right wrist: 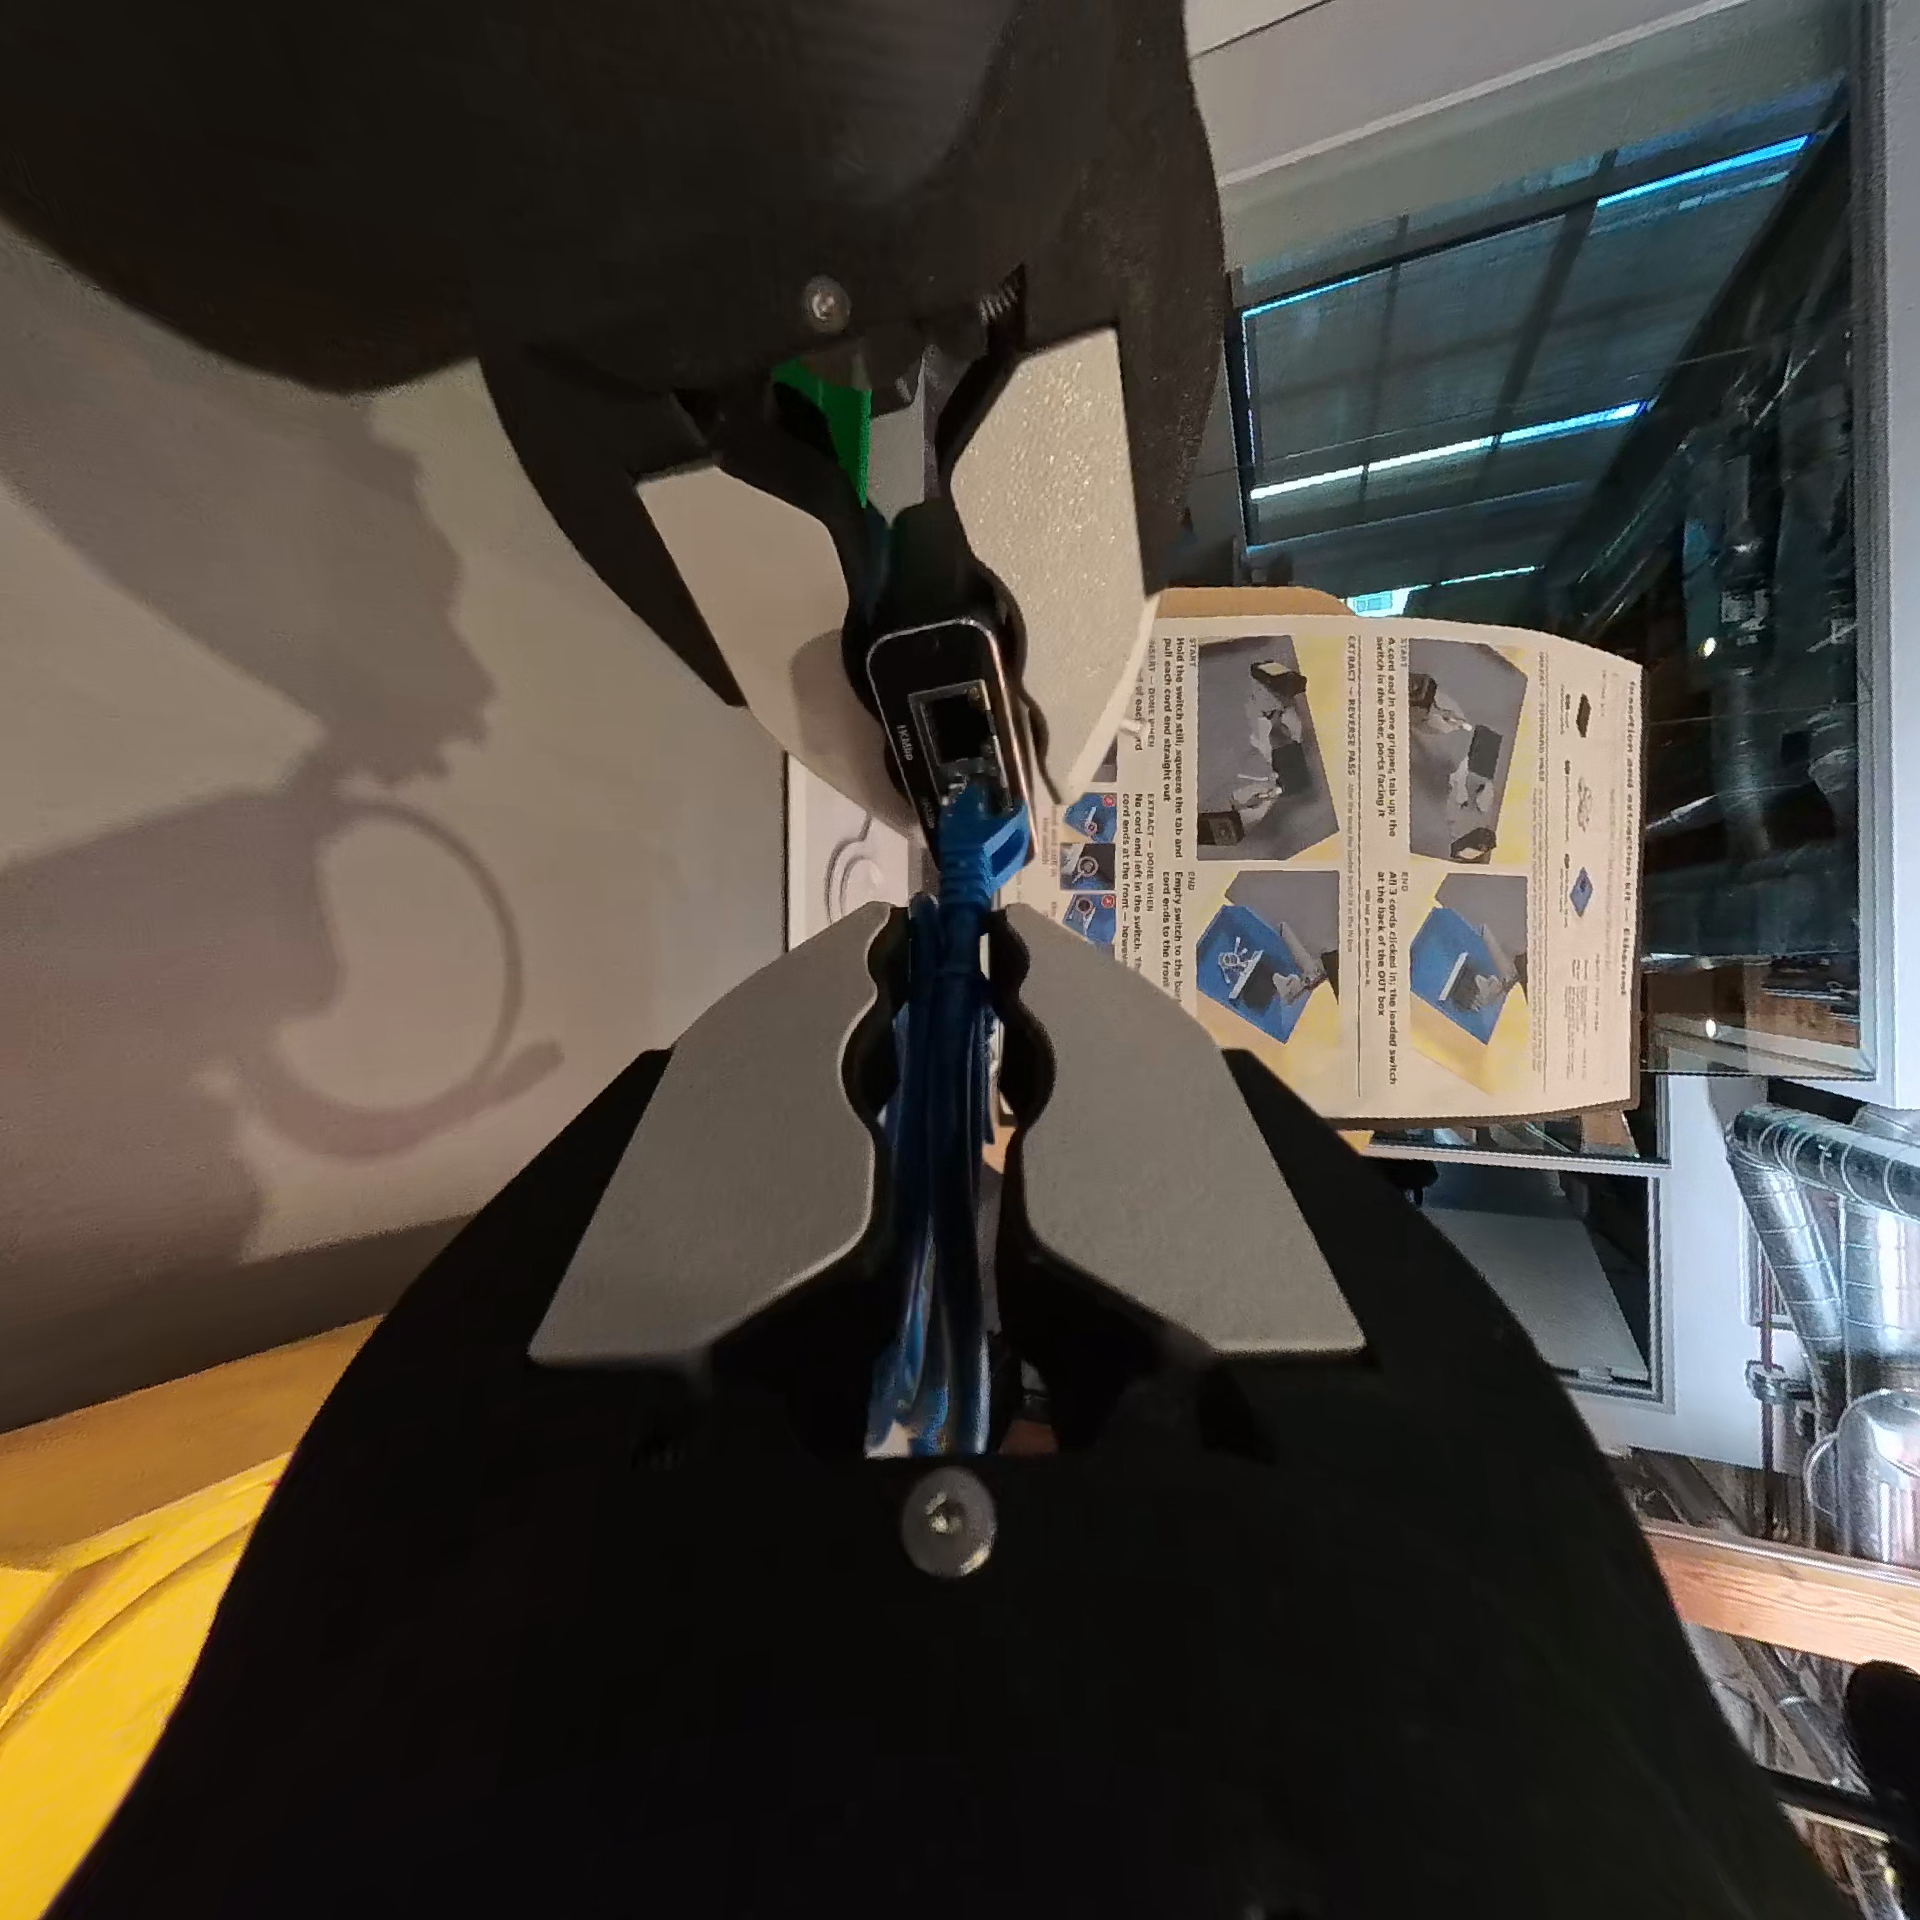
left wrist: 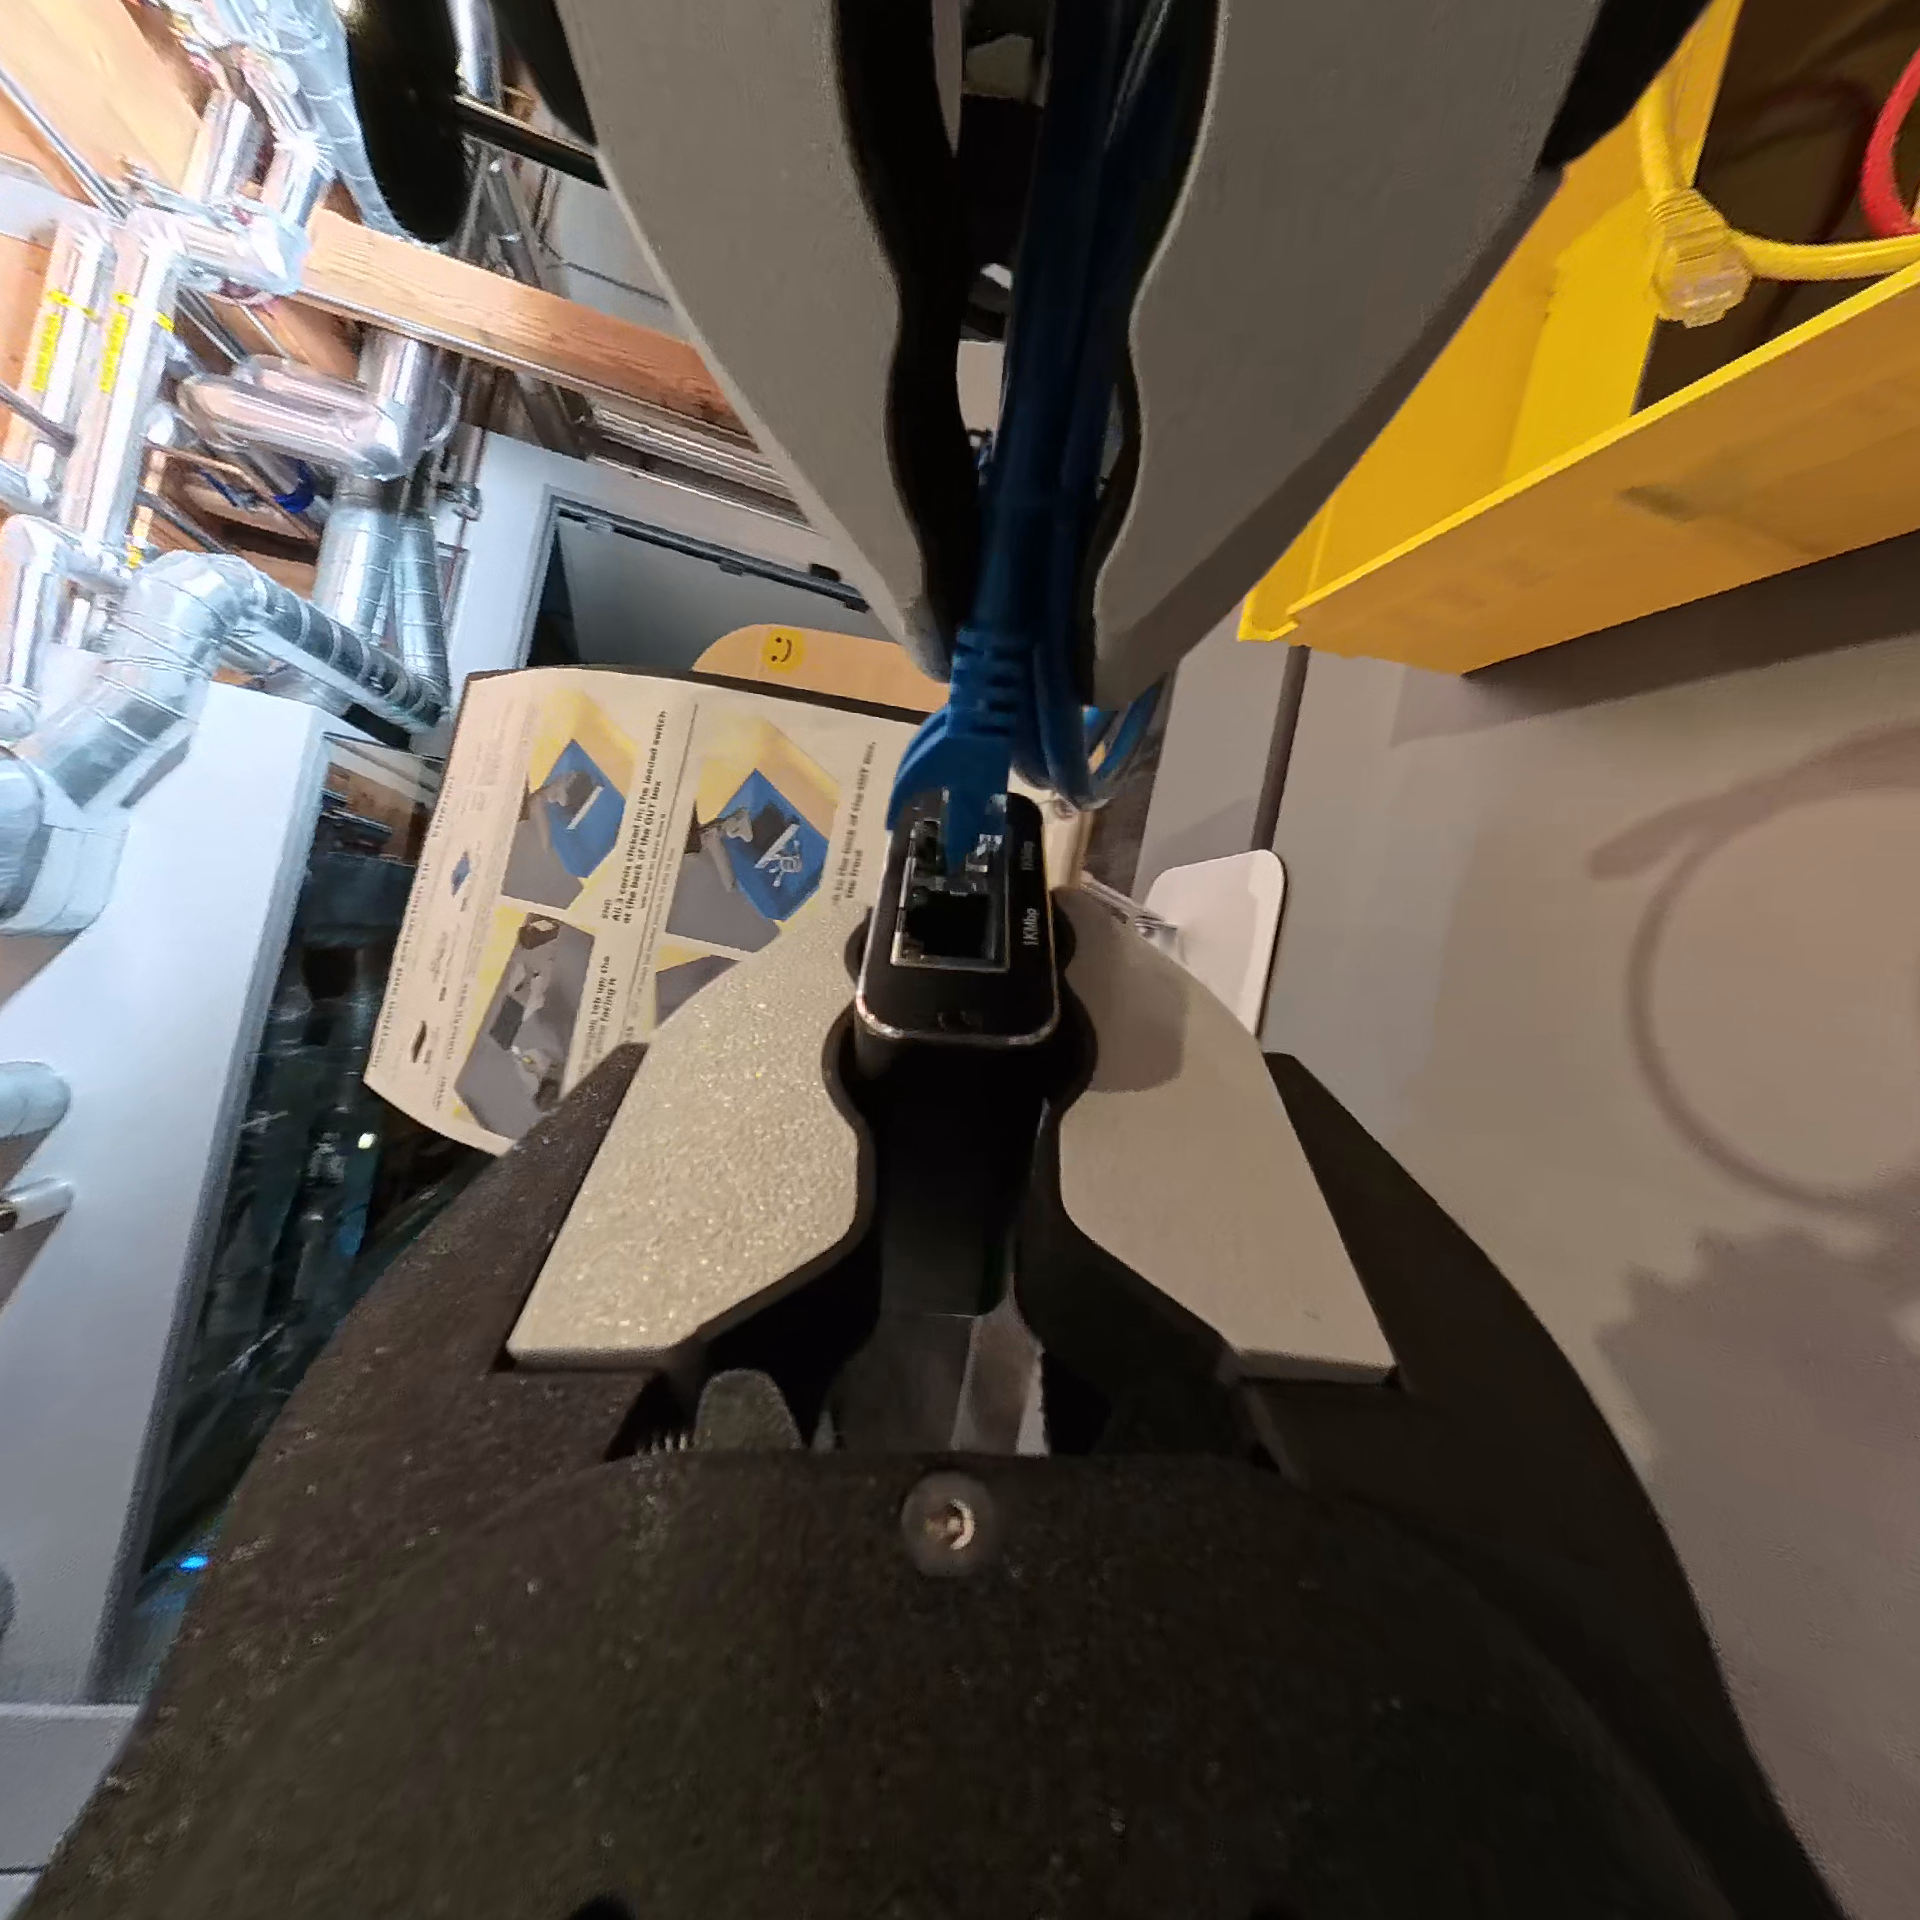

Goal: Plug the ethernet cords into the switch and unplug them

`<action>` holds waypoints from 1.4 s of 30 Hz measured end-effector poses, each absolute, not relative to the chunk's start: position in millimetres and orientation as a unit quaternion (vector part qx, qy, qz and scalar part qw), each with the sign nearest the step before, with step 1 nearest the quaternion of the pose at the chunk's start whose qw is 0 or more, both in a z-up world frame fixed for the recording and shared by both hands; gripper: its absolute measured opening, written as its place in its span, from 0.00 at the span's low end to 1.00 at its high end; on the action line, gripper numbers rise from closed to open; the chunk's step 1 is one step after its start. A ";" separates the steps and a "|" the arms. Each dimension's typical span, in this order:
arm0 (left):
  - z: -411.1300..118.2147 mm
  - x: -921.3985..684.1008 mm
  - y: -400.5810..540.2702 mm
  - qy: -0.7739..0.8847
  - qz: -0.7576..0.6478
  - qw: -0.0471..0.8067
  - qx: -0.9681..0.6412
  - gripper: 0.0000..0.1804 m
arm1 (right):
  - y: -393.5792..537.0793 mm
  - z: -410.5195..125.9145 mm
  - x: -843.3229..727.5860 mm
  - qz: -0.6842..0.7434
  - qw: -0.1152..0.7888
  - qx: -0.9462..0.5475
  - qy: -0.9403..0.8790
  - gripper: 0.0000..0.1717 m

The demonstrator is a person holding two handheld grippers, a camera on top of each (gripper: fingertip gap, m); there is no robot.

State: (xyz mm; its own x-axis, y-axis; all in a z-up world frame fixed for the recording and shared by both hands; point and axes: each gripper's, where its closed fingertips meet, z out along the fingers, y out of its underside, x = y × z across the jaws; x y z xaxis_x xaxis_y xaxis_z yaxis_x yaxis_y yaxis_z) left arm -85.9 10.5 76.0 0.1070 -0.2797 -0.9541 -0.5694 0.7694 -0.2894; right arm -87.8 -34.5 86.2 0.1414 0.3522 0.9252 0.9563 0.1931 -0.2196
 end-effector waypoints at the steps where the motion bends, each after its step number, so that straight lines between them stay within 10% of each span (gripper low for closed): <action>1: 78.0 -86.4 10.3 0.655 0.112 0.677 -0.316 0.15 | -35.4 87.5 -88.8 -0.293 0.512 -0.561 -0.581 0.09; 42: 70.7 -80.9 2.5 0.674 0.137 0.661 -0.301 0.15 | -33.5 81.4 -96.7 -0.310 0.543 -0.499 -0.600 0.09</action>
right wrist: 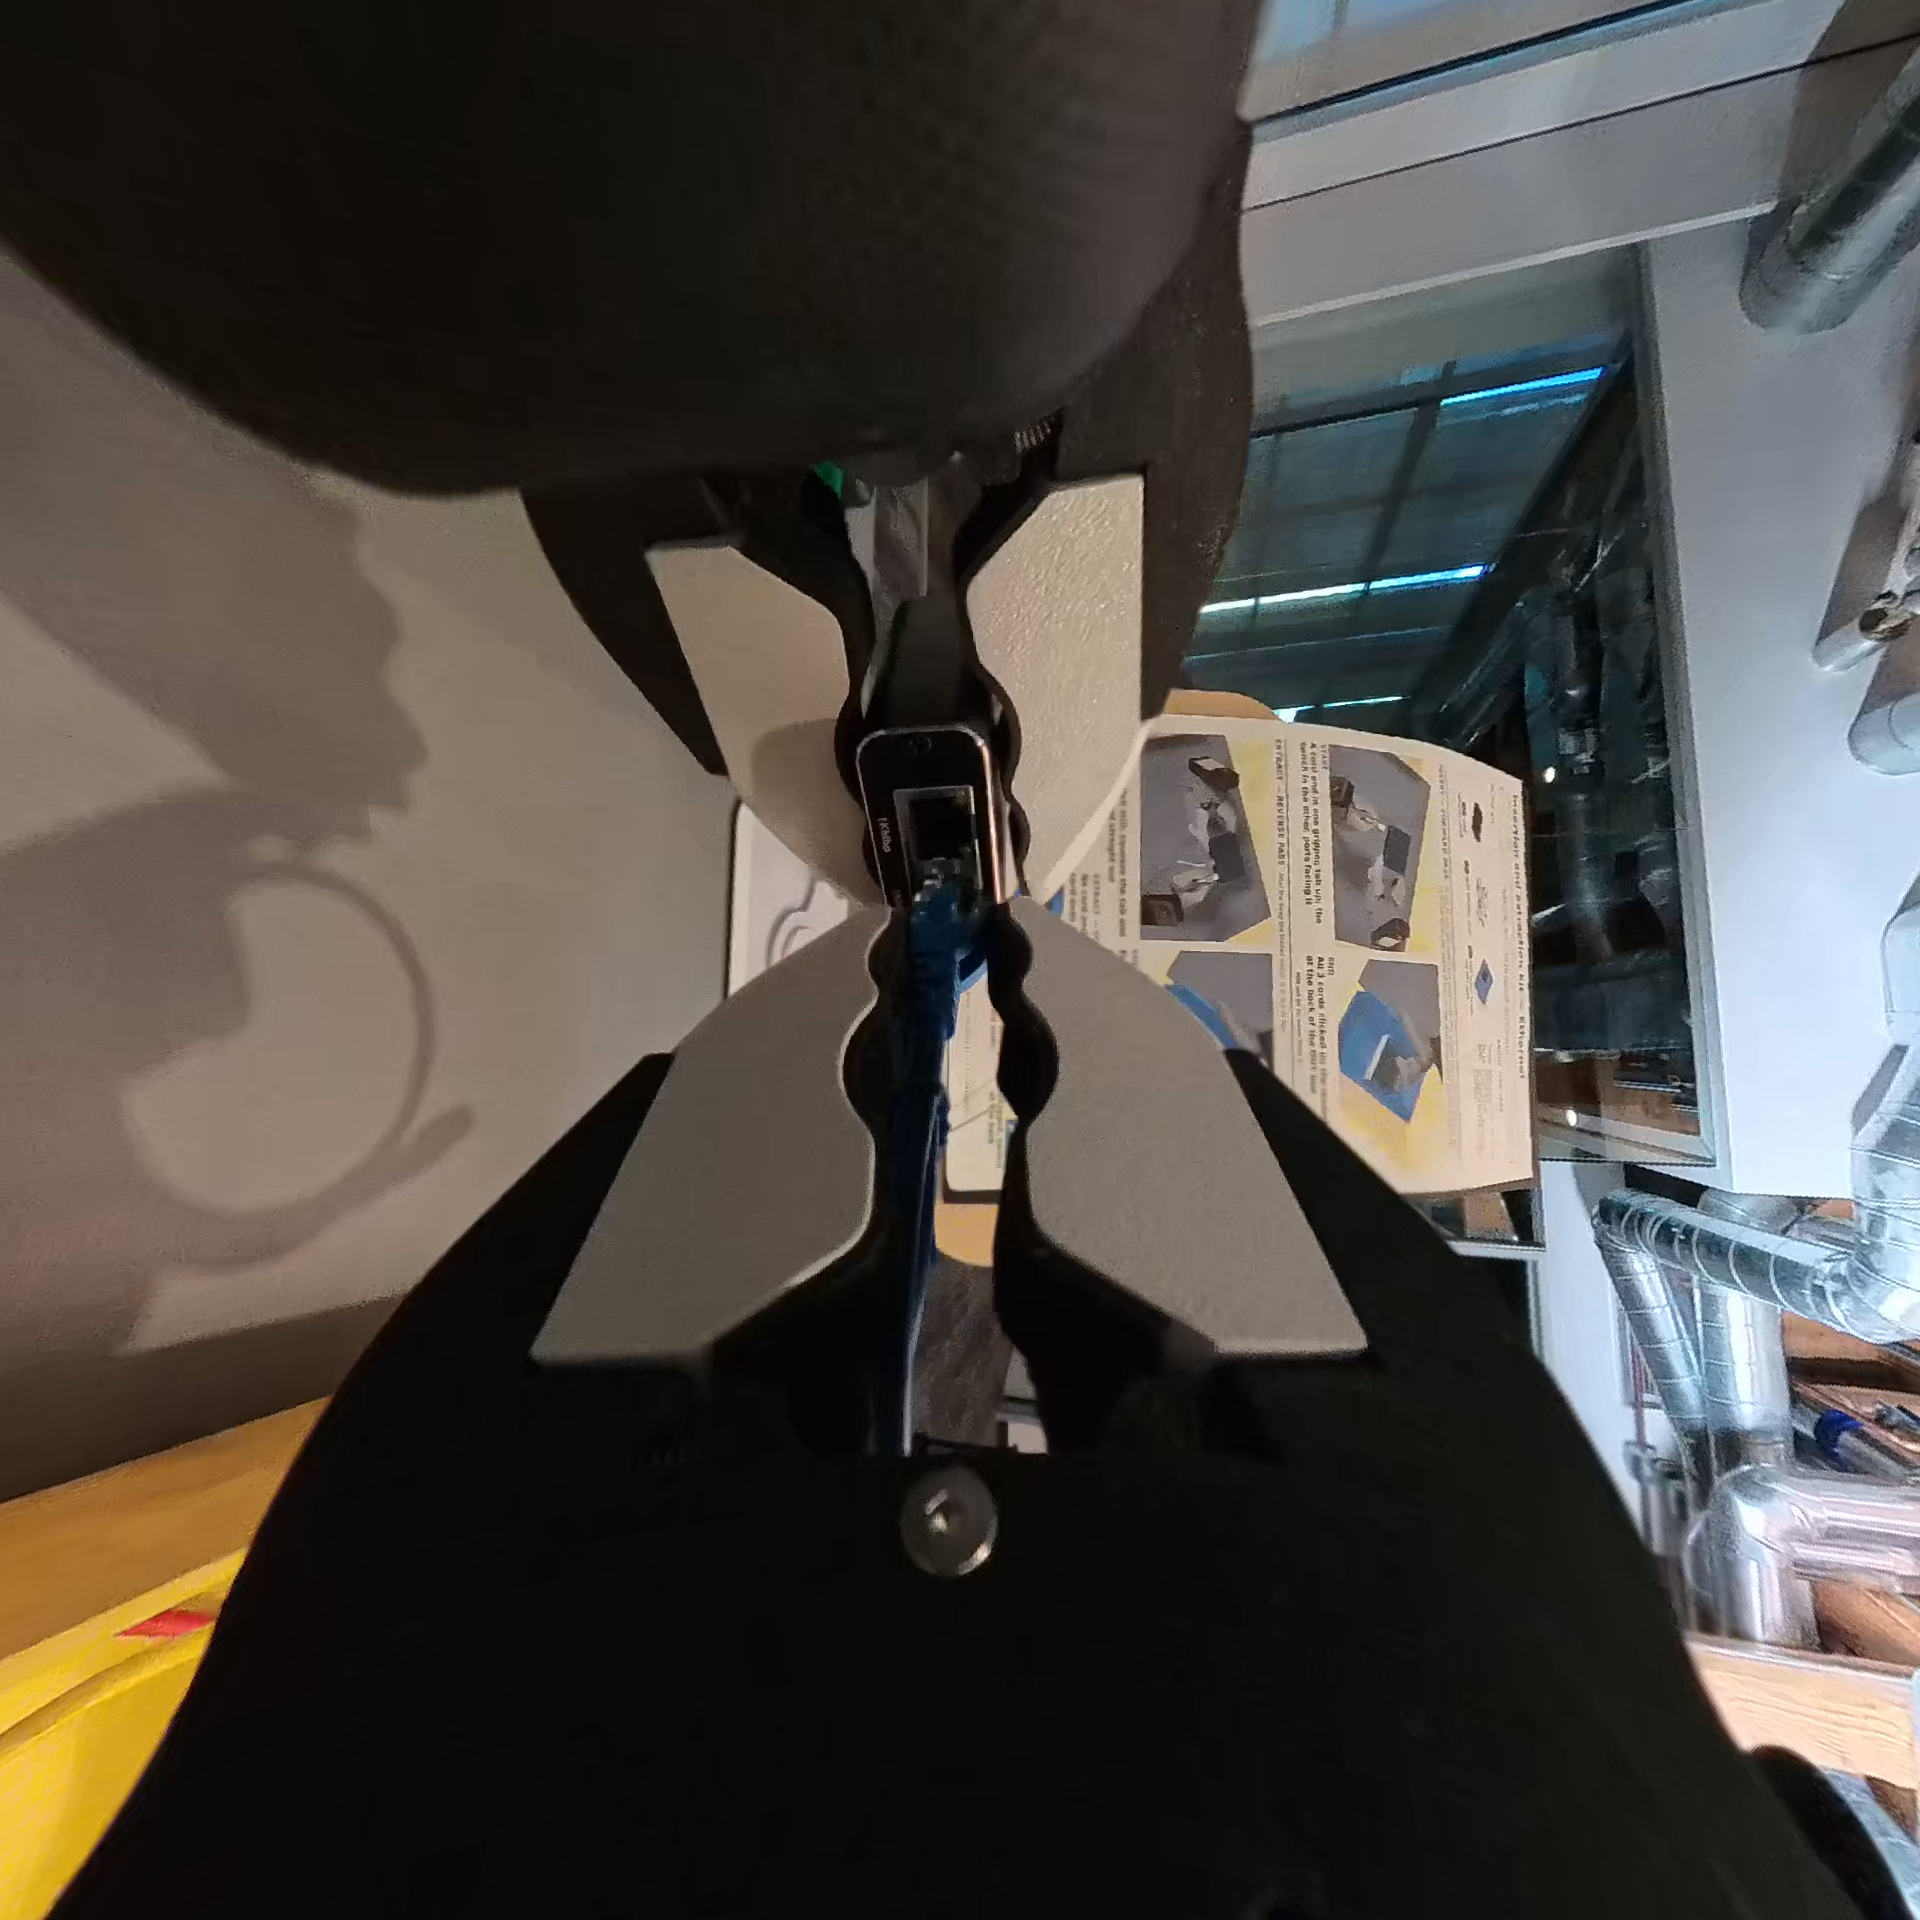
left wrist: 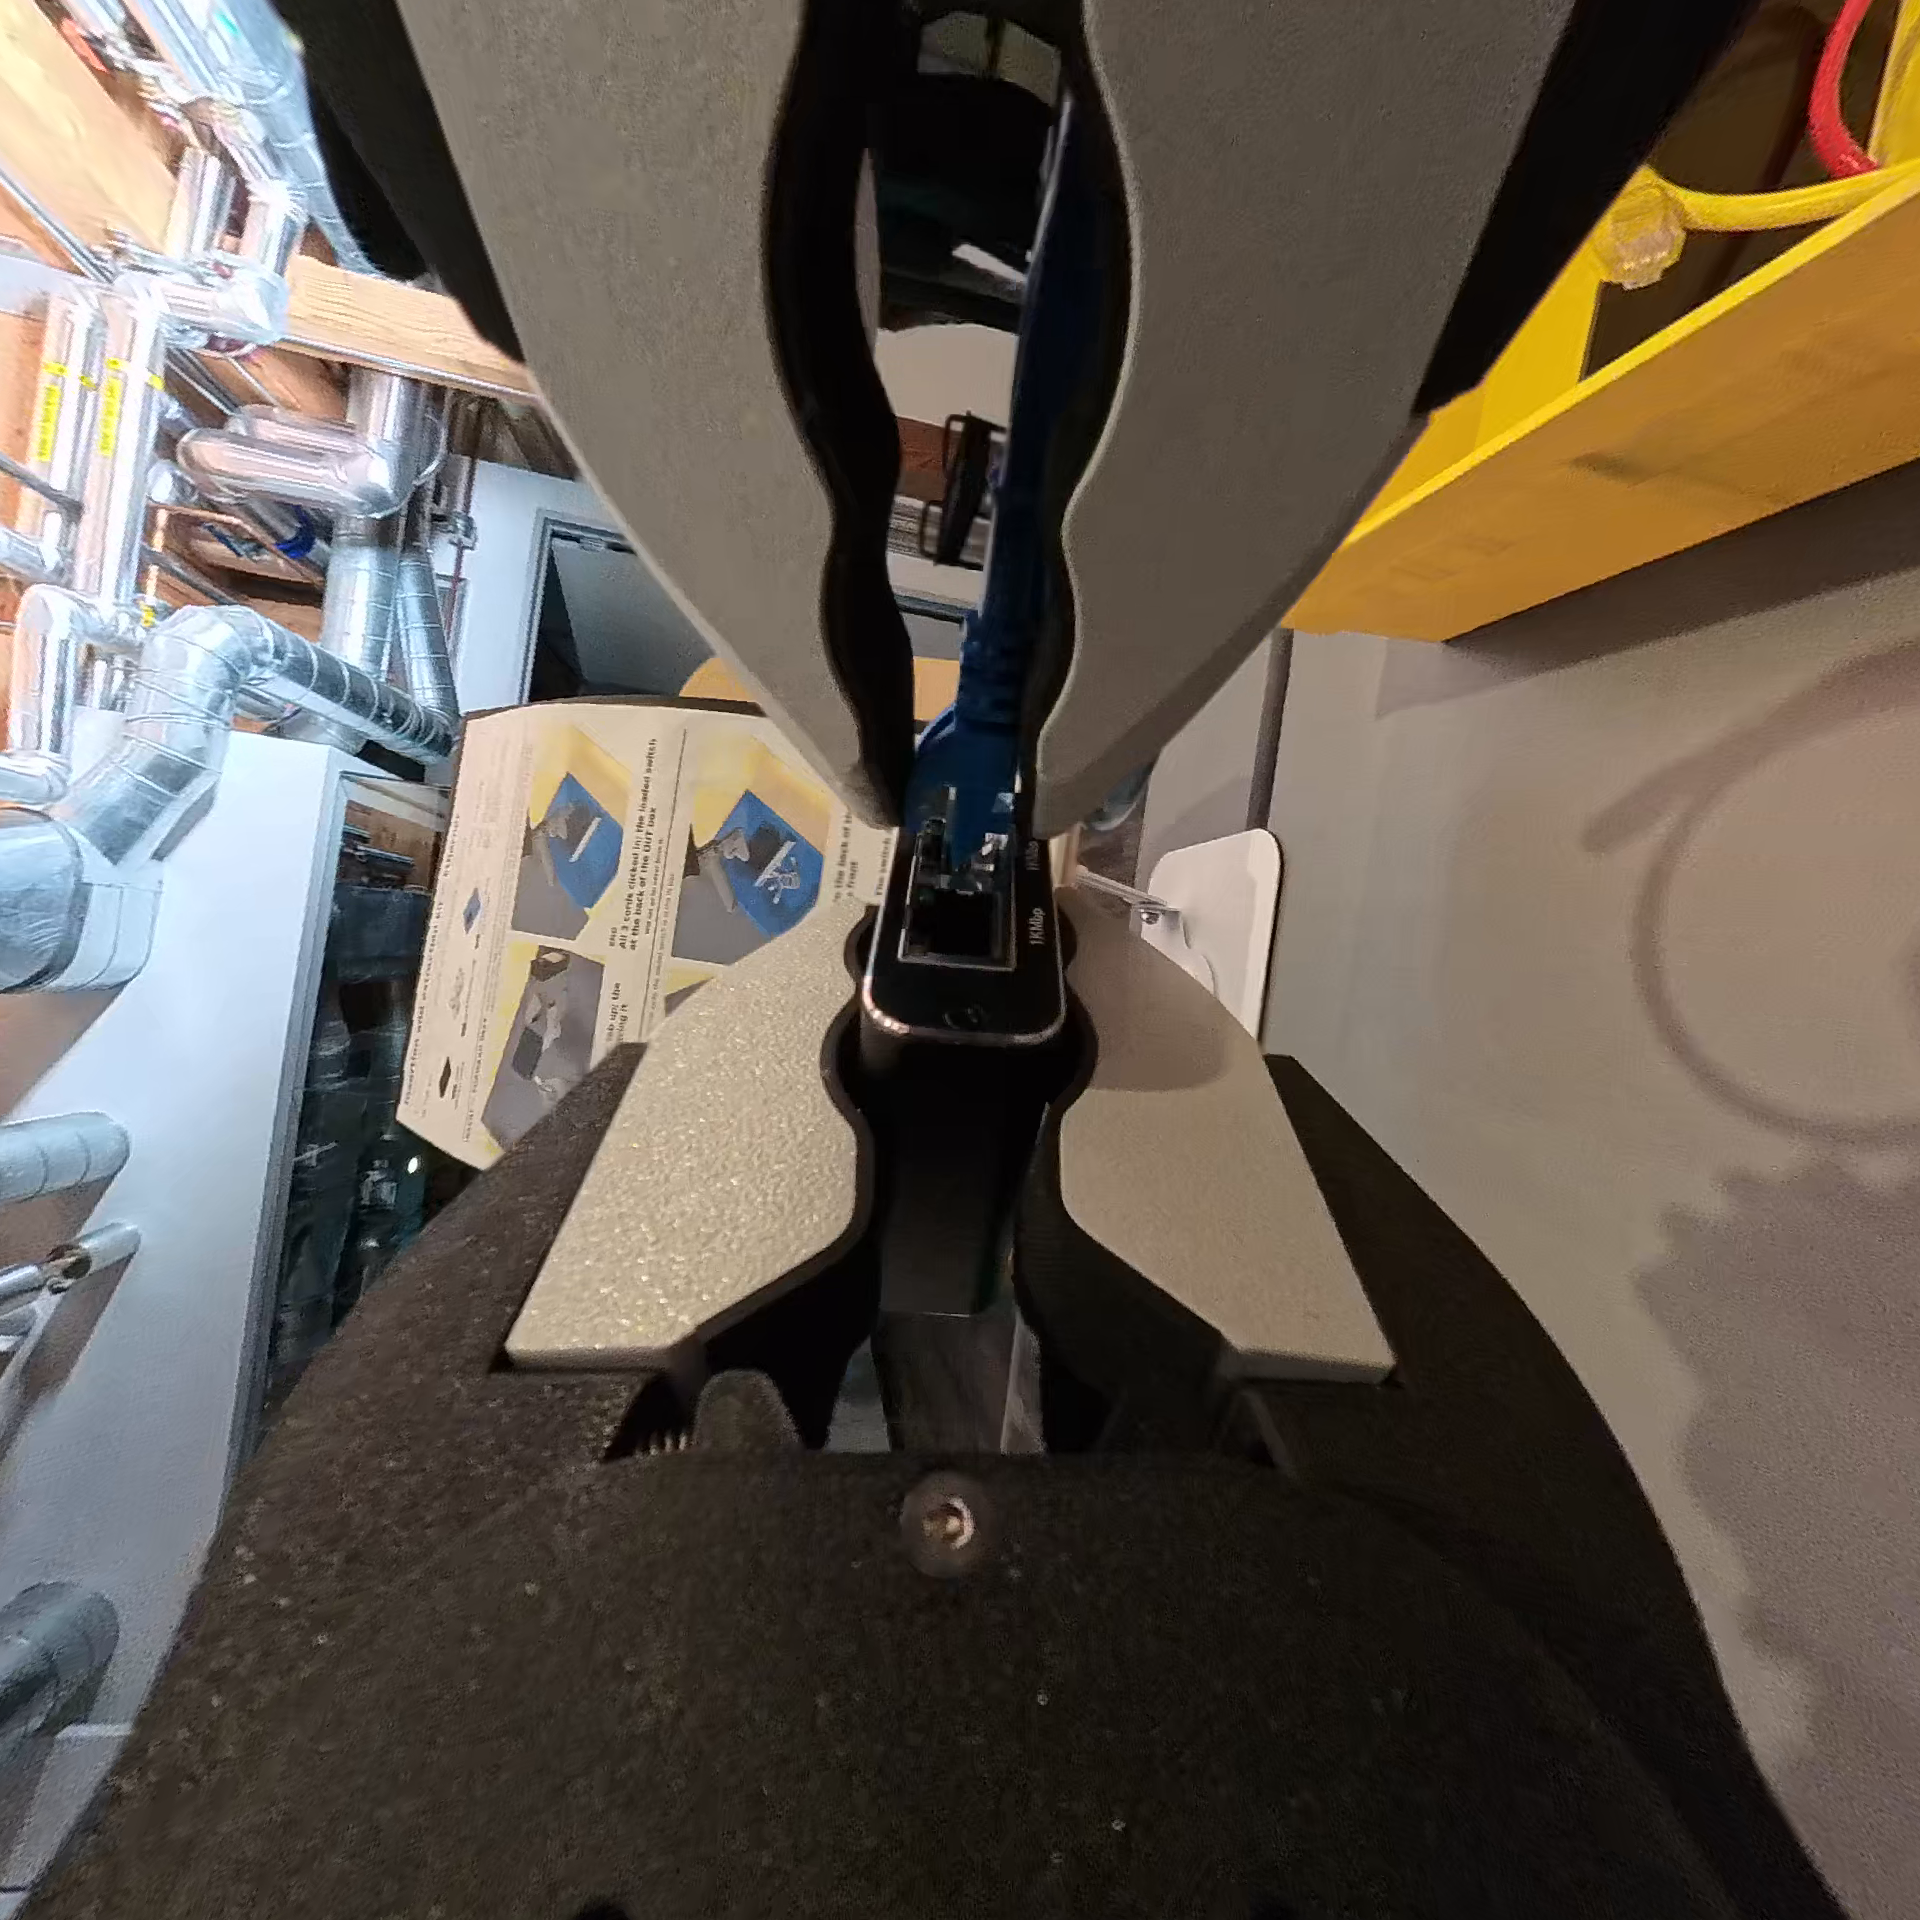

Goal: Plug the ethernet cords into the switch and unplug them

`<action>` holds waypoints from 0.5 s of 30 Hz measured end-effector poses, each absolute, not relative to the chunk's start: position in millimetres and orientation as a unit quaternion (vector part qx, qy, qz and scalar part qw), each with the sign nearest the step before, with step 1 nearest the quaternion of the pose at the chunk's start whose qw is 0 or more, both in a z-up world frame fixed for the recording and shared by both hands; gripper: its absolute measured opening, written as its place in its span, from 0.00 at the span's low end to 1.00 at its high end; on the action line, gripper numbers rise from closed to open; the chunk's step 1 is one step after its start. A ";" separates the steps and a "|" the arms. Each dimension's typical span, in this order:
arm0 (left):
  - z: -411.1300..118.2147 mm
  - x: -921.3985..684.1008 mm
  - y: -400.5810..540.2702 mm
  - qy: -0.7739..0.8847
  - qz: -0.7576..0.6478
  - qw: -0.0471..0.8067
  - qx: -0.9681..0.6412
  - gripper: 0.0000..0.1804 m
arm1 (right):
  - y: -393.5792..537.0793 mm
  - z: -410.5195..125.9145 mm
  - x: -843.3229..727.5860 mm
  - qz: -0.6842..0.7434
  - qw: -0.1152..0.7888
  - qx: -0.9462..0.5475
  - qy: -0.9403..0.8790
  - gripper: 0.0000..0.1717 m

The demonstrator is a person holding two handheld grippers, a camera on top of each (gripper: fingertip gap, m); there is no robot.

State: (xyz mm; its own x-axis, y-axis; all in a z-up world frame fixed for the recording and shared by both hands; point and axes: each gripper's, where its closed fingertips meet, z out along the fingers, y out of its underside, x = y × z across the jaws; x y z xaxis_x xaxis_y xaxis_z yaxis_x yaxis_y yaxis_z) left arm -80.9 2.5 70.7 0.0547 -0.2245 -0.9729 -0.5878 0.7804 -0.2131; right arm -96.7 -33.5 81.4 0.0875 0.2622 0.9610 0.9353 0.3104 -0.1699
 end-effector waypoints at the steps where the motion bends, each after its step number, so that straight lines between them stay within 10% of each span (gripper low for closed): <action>1: 69.0 -80.3 3.2 0.675 0.139 0.658 -0.303 0.15 | -33.4 79.6 -96.5 -0.307 0.540 -0.502 -0.601 0.09; 15: 13.9 -60.7 10.5 0.728 0.135 0.604 -0.296 0.15 | -28.9 24.9 -75.7 -0.216 0.430 -0.601 -0.638 0.10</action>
State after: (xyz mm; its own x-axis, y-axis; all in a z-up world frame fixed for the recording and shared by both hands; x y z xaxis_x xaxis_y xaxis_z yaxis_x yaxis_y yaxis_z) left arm -60.7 10.5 13.9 -0.0957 -0.2674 -0.9588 -0.5944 0.7880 -0.1604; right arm -75.7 -28.9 24.9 0.0934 0.5807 0.8088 0.9531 0.1828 -0.2413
